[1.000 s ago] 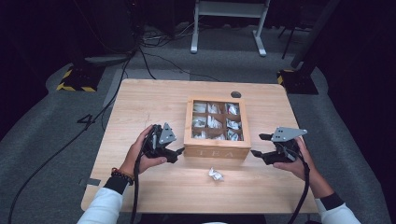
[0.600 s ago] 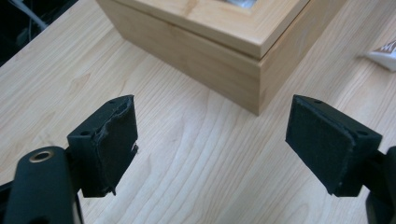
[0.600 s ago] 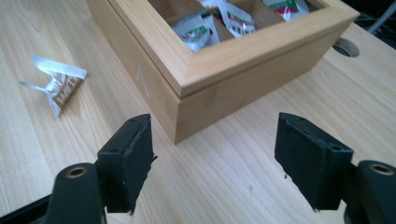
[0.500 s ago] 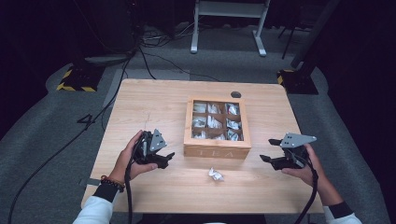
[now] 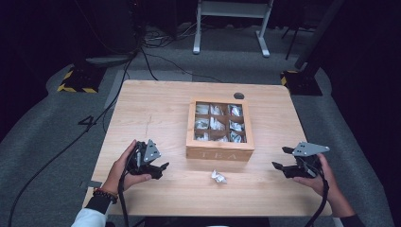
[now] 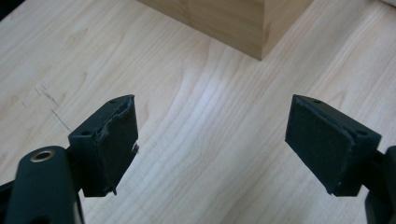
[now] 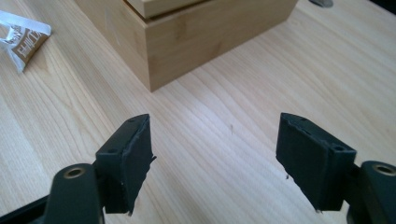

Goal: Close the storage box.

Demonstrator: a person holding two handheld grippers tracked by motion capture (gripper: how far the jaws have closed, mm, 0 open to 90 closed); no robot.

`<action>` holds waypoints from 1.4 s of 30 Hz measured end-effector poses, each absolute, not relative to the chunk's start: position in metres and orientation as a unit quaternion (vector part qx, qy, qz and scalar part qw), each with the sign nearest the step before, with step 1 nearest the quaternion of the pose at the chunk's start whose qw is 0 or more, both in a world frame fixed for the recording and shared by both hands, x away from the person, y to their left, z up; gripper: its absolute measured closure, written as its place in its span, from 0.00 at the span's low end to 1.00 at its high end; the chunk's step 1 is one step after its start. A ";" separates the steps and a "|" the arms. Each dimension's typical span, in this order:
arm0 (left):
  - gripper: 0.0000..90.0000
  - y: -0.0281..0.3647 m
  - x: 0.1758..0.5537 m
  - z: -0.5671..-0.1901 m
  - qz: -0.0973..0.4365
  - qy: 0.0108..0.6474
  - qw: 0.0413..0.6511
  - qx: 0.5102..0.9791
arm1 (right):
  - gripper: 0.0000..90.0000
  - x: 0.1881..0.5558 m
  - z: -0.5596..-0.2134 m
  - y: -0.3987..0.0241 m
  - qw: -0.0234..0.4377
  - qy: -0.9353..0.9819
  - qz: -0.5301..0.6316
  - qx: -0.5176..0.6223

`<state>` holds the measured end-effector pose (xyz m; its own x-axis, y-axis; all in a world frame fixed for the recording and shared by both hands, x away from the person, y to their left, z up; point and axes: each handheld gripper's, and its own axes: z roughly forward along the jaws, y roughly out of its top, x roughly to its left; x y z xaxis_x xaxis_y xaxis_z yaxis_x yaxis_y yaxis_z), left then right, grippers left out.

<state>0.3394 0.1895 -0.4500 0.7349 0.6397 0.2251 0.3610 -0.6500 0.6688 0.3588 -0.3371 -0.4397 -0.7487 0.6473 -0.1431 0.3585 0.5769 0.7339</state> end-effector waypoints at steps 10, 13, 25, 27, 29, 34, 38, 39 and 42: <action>0.19 0.214 0.332 -0.472 0.201 0.315 0.305 0.876 | 0.28 0.353 -0.459 -0.357 0.193 0.853 0.356 0.330; 0.19 0.223 0.331 -0.478 0.199 0.325 0.299 0.875 | 0.27 0.353 -0.467 -0.364 0.183 0.847 0.359 0.346; 0.20 0.267 0.330 -0.497 0.149 0.380 0.314 0.858 | 0.21 0.346 -0.488 -0.385 0.183 0.819 0.354 0.414; 0.20 0.272 0.330 -0.499 0.146 0.383 0.318 0.855 | 0.20 0.345 -0.492 -0.387 0.179 0.818 0.347 0.421; 0.20 0.277 0.328 -0.502 0.143 0.390 0.333 0.847 | 0.20 0.345 -0.493 -0.387 0.181 0.818 0.340 0.426; 0.19 0.278 0.324 -0.504 0.151 0.395 0.341 0.840 | 0.19 0.342 -0.503 -0.391 0.187 0.809 0.354 0.430; 0.19 0.278 0.324 -0.504 0.151 0.395 0.341 0.840 | 0.19 0.342 -0.504 -0.392 0.189 0.808 0.356 0.429; 0.19 0.278 0.324 -0.504 0.151 0.394 0.341 0.840 | 0.19 0.342 -0.504 -0.392 0.189 0.808 0.356 0.430; 0.19 0.278 0.324 -0.504 0.153 0.397 0.340 0.839 | 0.19 0.342 -0.504 -0.392 0.190 0.808 0.356 0.429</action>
<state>0.3241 0.2780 -0.5044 0.6387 0.7693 -0.0138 0.5617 -0.4540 0.6916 0.3416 -0.3915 -0.5041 -0.5594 0.8289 -0.0016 0.5585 0.3784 0.7382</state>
